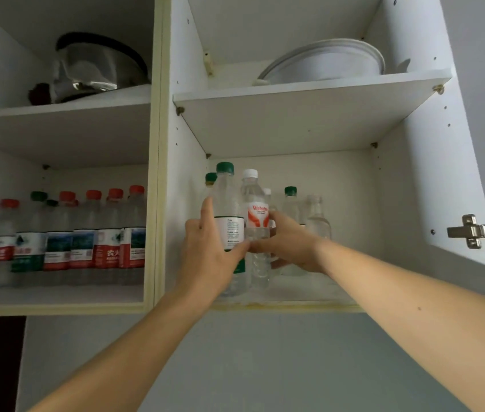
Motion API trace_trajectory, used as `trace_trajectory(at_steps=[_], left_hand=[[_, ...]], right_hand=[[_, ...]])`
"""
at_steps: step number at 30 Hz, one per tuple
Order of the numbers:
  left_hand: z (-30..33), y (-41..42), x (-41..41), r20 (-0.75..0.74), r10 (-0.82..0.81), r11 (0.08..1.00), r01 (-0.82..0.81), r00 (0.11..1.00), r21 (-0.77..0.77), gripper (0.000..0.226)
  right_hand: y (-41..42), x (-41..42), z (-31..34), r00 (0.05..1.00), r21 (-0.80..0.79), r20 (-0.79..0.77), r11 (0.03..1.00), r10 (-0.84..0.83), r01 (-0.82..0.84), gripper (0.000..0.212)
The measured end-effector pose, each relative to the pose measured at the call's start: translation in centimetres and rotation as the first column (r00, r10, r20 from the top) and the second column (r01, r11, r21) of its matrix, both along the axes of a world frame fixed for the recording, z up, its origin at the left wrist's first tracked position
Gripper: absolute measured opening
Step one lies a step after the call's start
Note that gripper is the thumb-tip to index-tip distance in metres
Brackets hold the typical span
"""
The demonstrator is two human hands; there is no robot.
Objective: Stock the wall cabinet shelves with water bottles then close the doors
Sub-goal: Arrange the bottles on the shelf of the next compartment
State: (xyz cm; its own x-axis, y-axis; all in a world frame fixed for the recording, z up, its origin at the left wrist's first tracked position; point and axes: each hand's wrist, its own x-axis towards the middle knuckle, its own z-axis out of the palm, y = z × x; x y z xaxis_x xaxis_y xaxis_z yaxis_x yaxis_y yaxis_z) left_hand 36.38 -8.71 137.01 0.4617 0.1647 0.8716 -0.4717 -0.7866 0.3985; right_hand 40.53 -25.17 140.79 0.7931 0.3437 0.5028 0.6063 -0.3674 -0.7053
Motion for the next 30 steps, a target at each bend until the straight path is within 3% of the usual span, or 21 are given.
trace_trajectory(at_steps=[5, 12, 16, 21, 30], left_hand=[[0.3, 0.5, 0.1, -0.023, -0.047, 0.999, 0.047, 0.999, -0.006, 0.107], [0.2, -1.9, 0.7, -0.006, -0.240, 0.970, 0.239, 0.971, -0.047, 0.102], [0.5, -5.2, 1.7, -0.018, -0.336, 0.942, 0.336, 0.942, -0.029, 0.100], [1.0, -9.7, 2.7, -0.101, -0.532, 0.847, 0.524, 0.841, -0.092, 0.099], [1.8, -15.4, 6.0, -0.229, -0.741, 0.668, 0.729, 0.631, -0.152, 0.094]], right_hand=[[-0.1, -0.4, -0.4, 0.995, 0.038, 0.050, 0.996, -0.081, 0.079, 0.059], [-2.9, -2.5, -0.1, 0.961, 0.021, 0.063, 0.963, -0.270, 0.269, 0.055], [-6.2, -4.1, -0.3, 0.921, 0.034, 0.100, 0.926, -0.377, 0.375, 0.040], [-10.3, -5.9, -0.4, 0.851, 0.011, 0.124, 0.858, -0.511, 0.514, 0.049], [-15.1, -5.1, -1.2, 0.669, -0.004, 0.224, 0.685, -0.709, 0.728, 0.066]])
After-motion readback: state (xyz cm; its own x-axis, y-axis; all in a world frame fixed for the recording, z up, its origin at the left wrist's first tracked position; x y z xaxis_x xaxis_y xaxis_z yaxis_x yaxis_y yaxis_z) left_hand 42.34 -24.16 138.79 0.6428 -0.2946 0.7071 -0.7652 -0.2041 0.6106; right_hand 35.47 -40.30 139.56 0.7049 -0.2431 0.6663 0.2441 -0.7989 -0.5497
